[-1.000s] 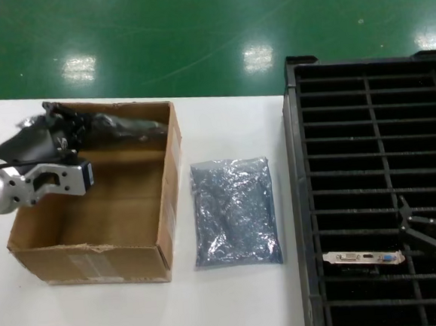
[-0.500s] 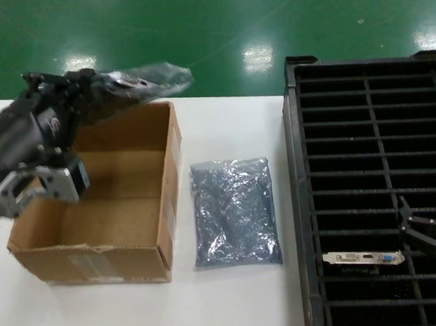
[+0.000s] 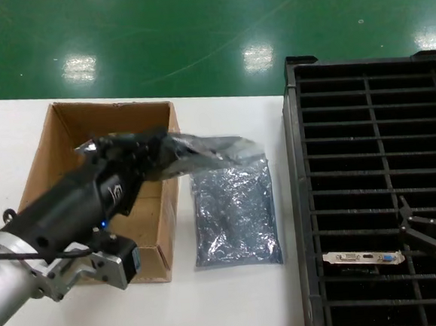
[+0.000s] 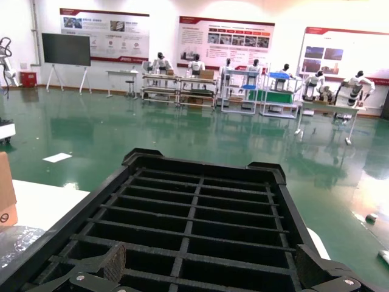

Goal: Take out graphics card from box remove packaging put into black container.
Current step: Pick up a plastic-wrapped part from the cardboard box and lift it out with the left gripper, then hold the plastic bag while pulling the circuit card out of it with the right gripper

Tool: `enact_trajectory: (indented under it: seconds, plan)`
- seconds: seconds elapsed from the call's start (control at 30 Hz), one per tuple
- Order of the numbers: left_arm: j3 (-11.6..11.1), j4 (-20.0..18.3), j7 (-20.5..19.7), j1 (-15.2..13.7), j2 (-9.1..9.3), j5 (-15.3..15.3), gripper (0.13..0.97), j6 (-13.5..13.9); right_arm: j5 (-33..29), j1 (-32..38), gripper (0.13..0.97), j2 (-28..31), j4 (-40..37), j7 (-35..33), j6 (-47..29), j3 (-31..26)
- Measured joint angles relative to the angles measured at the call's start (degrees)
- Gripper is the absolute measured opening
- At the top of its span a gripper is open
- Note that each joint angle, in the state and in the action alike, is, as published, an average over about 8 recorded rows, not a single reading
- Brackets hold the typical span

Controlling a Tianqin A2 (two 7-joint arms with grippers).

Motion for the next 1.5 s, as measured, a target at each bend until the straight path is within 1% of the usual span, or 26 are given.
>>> enact_trajectory:
  seconds: [0.13,0.5,0.63,0.8,0.9,1.0,1.3,1.5]
  plan:
    - [0.6,-0.5,0.8,0.8,-0.26,-0.6,0.14,-0.2,0.0,0.0,0.966,0.0,0.0,0.0,0.0,0.0]
    - [0.7,-0.6,0.9,0.9,-0.3,-0.7,0.14,-0.3,0.1,0.1,0.966,-0.3,0.0,-0.4,-0.5,0.3]
    - [0.7,-0.6,0.9,0.9,-0.3,-0.7,0.14,-0.3,0.8,0.7,0.966,-2.0,-0.2,-3.4,-3.6,1.8]
    - [0.7,-0.6,0.9,0.9,-0.3,-0.7,0.14,-0.3,2.5,3.2,0.965,-5.5,-0.9,-9.8,-9.7,4.0]
    - [0.7,-0.6,0.9,0.9,-0.3,-0.7,0.14,-0.3,3.2,5.3,0.964,-6.8,-1.4,-12.7,-12.4,4.3]
    - [0.7,-0.6,0.9,0.9,-0.3,-0.7,0.14,-0.3,3.6,7.8,0.964,-7.4,-1.8,-14.2,-14.0,4.0]
    - [0.7,-0.6,0.9,0.9,-0.3,-0.7,0.14,-0.3,3.6,14.6,0.912,-7.6,-3.4,-15.8,-15.7,2.5]
    - [0.7,-0.6,0.9,0.9,-0.3,-0.7,0.14,-0.3,3.4,16.4,0.823,-7.2,-3.9,-16.2,-15.9,2.1]
